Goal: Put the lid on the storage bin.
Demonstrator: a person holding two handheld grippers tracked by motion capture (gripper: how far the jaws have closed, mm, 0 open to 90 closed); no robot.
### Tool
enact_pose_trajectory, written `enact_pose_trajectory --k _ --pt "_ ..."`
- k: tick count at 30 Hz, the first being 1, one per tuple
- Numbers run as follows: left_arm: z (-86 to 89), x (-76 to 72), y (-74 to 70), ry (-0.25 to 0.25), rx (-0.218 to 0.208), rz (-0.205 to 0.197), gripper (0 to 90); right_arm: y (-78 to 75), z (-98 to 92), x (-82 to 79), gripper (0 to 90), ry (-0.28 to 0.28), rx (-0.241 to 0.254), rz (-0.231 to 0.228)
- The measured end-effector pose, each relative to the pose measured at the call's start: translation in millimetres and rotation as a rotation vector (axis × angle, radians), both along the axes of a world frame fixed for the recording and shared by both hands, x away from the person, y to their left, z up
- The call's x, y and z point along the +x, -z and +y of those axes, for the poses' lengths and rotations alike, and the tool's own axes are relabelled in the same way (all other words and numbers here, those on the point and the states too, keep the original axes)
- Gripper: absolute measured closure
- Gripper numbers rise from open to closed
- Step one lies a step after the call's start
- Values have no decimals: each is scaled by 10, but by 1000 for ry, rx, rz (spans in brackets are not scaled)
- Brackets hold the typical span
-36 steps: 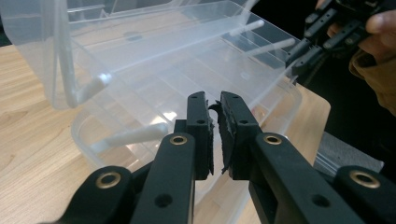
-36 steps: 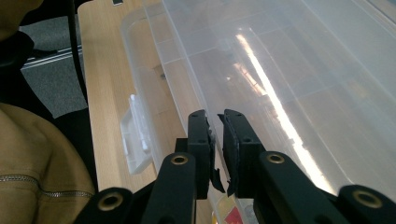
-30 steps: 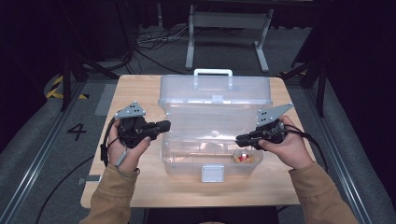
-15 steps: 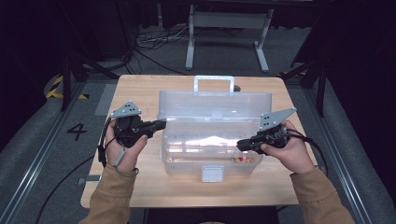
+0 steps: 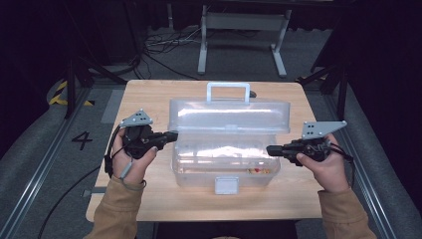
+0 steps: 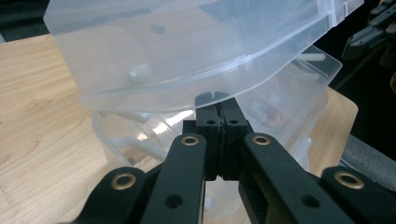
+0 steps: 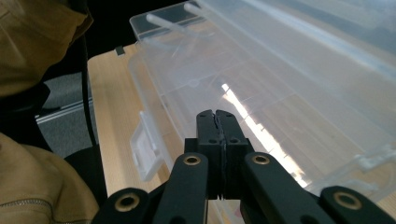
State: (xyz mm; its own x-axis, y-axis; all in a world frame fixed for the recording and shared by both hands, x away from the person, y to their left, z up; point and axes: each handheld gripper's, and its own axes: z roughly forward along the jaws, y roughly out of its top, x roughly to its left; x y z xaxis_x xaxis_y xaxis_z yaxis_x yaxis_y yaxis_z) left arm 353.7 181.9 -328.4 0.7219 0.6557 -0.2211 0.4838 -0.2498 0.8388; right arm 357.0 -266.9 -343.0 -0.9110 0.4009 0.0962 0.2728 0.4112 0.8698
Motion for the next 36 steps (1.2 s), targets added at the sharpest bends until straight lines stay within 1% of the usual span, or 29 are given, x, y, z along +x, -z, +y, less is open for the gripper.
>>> enact_pose_trajectory --k 2,3,7,8,10,11,14,16,20,28,31,32,36 --pt "0 -5 2 6 9 7 893 4 -43 -22 900 15 14 -7" --pt "-1 -7 4 6 10 8 893 11 -70 -32 900 23 30 -6" --pt "-1 -16 11 15 21 17 892 12 -115 -33 900 45 34 -3" --pt "0 -19 12 17 27 21 892 15 -133 -35 900 53 43 -2" --pt "0 -24 16 22 34 25 891 26 -163 -31 900 61 63 10" --pt "0 -25 18 26 36 28 890 36 -195 -24 900 72 84 20" --pt "3 -25 21 34 41 34 888 57 -269 -11 900 91 97 33" --pt "2 -27 23 41 47 44 887 67 -303 -7 900 107 95 27" --pt "5 -33 22 48 64 58 884 80 -334 -2 900 116 77 38" --pt "-4 -54 15 66 117 84 873 83 -362 1 900 138 60 52" --pt "-5 -57 18 76 130 95 869 79 -372 -1 900 139 55 58" --pt "-7 -56 21 83 141 102 867 80 -372 -3 900 139 54 61" --pt "-16 -62 25 93 168 113 860 87 -363 -4 900 135 34 70"
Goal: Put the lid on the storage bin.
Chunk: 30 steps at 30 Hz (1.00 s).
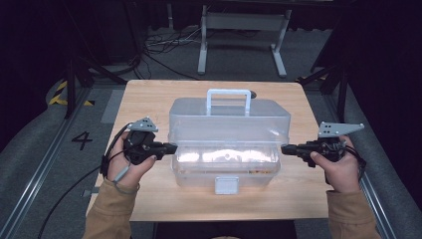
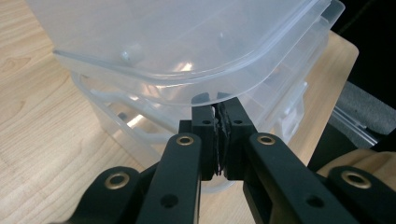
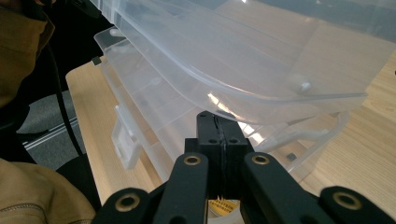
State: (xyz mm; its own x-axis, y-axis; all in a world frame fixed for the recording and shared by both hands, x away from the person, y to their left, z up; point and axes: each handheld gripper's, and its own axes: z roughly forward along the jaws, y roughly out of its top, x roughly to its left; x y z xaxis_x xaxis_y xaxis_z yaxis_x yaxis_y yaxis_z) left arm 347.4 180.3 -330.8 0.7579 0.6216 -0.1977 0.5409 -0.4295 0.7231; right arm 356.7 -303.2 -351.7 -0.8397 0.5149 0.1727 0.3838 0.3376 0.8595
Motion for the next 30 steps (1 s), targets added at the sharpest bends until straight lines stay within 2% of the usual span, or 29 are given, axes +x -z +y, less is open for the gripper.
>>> enact_pose_trajectory --k 11,21,30 --pt "1 -9 7 27 64 30 846 8 10 -11 900 -22 -48 32" --pt "-15 -16 20 42 100 44 851 -3 30 -34 900 -53 -86 56" --pt "-39 -26 32 54 157 59 864 -11 54 -57 900 -63 -152 79"
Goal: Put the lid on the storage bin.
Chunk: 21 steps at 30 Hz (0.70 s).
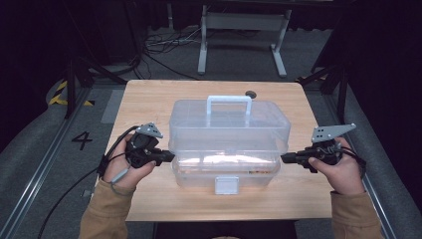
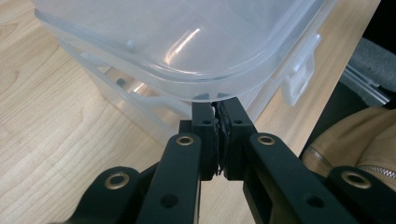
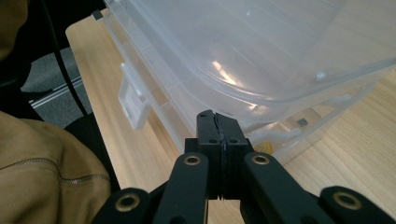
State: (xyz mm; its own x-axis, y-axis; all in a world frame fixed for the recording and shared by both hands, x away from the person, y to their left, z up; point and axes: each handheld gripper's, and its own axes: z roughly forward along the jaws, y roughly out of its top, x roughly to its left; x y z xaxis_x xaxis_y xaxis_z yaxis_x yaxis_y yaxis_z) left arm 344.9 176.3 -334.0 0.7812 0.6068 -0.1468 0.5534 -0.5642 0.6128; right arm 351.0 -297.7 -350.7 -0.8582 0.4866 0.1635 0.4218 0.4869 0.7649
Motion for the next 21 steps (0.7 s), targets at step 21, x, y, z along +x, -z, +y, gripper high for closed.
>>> enact_pose_trajectory --k 21 --pt "-43 6 63 30 91 58 879 46 55 -13 900 -52 -95 64"
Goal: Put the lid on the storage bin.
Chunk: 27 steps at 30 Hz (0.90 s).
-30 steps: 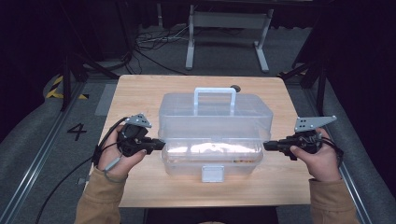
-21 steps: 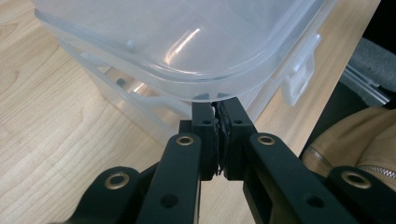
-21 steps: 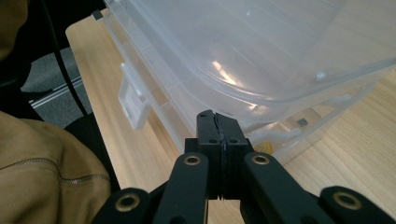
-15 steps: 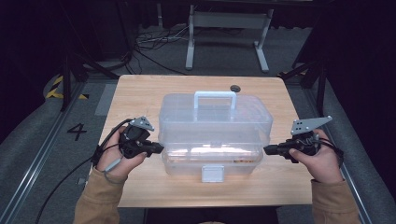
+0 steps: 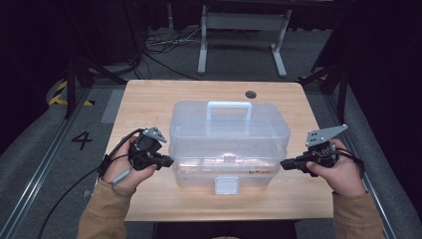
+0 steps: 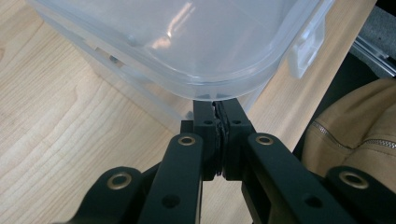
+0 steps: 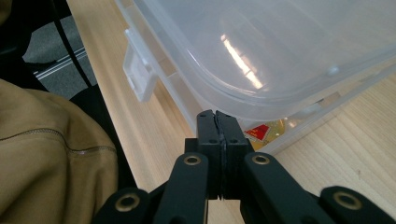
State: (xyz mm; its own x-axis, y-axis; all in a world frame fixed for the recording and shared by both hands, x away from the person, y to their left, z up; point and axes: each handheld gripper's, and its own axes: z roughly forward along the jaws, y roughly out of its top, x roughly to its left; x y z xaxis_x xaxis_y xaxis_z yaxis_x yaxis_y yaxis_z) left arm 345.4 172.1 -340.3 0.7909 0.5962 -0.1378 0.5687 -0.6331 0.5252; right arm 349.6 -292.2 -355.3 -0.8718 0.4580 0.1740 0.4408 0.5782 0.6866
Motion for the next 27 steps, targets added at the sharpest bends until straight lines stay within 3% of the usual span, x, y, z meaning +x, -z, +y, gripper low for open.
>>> enact_pose_trajectory --k 27 --pt "-62 23 104 36 92 61 886 111 81 30 900 -35 -114 57"
